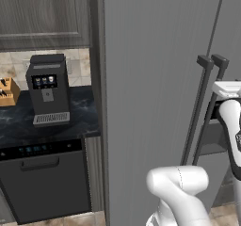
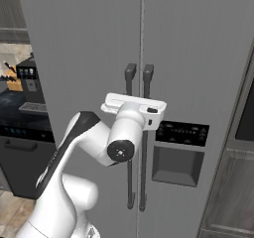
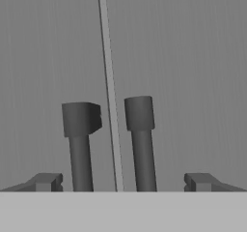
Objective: Open the freezer door, pick up the ice cube tray from the freezer, and place it on the dining counter.
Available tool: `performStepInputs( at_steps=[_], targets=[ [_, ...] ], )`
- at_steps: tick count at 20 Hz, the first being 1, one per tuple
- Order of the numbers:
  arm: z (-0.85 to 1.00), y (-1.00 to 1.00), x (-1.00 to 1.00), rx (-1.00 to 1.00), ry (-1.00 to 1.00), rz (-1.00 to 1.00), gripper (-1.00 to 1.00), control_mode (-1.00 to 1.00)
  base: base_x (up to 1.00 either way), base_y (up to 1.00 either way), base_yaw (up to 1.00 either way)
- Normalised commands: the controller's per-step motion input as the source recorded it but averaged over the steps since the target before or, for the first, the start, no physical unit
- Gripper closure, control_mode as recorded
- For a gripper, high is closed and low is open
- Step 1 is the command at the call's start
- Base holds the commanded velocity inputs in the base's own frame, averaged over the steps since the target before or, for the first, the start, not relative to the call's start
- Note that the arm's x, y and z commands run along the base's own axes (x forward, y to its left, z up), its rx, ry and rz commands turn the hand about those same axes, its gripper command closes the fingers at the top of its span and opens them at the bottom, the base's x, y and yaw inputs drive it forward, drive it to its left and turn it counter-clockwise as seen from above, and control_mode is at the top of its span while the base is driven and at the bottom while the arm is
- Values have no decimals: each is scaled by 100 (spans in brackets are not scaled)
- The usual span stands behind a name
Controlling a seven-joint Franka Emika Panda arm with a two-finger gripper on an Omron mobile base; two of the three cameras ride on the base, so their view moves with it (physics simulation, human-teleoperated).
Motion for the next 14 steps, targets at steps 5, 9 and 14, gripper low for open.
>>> performStepInputs(
  at_steps=[5,9,14],
  targets=[
    [0,-6,18,0,0,1,-100,-100,0,0,0],
    [0,-13,24,0,0,2,-100,-100,0,0,0],
    [-2,-10,16,0,0,3,-100,-100,0,0,0]
  ],
)
